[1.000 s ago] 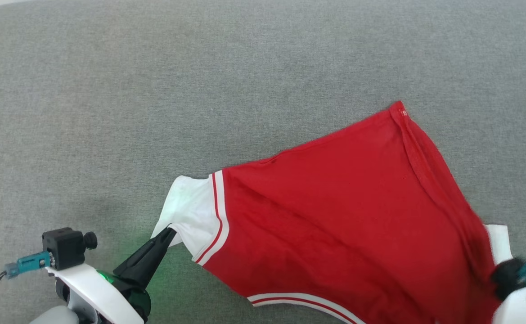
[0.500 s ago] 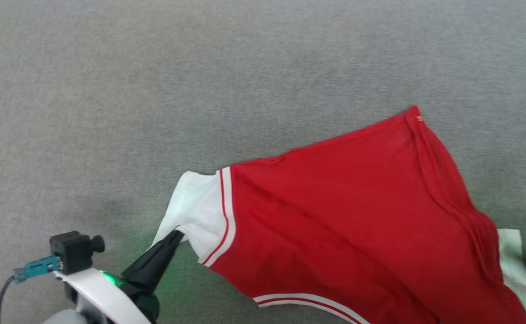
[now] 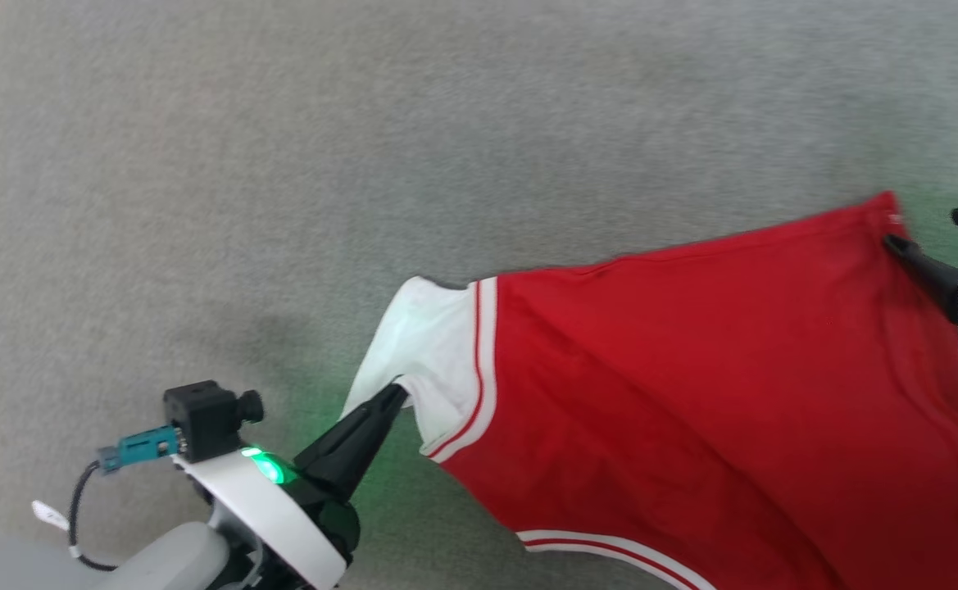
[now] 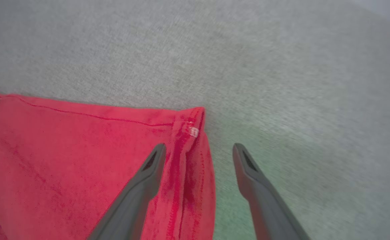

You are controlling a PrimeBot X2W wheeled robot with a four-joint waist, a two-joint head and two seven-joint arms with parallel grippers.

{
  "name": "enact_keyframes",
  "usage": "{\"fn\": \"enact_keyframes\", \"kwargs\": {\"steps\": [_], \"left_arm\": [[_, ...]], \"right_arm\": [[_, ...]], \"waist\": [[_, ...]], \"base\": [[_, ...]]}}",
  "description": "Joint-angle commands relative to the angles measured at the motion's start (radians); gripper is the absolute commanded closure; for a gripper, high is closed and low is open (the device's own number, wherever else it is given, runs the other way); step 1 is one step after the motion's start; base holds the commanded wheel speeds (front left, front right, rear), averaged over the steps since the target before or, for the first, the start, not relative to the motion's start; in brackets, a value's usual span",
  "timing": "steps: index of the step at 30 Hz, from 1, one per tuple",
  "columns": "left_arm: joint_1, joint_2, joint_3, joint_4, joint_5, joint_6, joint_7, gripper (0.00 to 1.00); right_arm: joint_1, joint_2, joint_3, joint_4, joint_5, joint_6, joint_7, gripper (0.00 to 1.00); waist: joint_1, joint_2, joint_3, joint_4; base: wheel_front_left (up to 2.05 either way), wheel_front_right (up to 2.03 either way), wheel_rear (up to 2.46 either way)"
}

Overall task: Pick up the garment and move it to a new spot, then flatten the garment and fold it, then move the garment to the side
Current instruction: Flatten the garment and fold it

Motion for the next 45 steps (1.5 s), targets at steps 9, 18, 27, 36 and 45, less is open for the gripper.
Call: {"fn": "enact_keyframes", "kwargs": {"steps": [9, 18, 27, 36, 45], "left_arm": [[-0.048, -0.032, -0.028, 0.025, -0.011, 0.003, -0.004, 1.00], [-0.198, -0.014, -0.001, 0.087, -0.059, 0.003, -0.005, 1.00], [-0.600, 0.043, 0.084, 0.202, -0.206, 0.003, 0.045, 1.00], [-1.060, 0.023, 0.279, 0.457, -0.301, 0.003, 0.039, 1.00], [-1.081, 0.007, 0.259, 0.455, -0.316, 0.003, 0.067, 1.00]], "right_arm": [[-0.055, -0.036, 0.178, 0.186, 0.002, 0.000, 0.060, 0.00], [-0.203, 0.021, 0.129, 0.276, 0.017, -0.001, -0.102, 1.00], [-0.578, 0.139, 0.006, 0.446, -0.116, -0.001, -0.260, 1.00], [-0.996, 0.263, -0.193, 0.660, -0.321, -0.003, -0.529, 1.00], [-1.031, 0.321, -0.218, 0.855, -0.409, -0.003, -0.627, 1.00]], "waist": [[0.0000, 0.0000, 0.036, 0.058], [0.0000, 0.0000, -0.002, -0.006], [0.0000, 0.0000, 0.058, -0.104], [0.0000, 0.0000, 0.091, -0.165], [0.0000, 0.0000, 0.061, -0.176]], "base": [[0.00, 0.00, 0.00], [0.00, 0.00, 0.00], [0.00, 0.00, 0.00], [0.00, 0.00, 0.00], [0.00, 0.00, 0.00]]}}
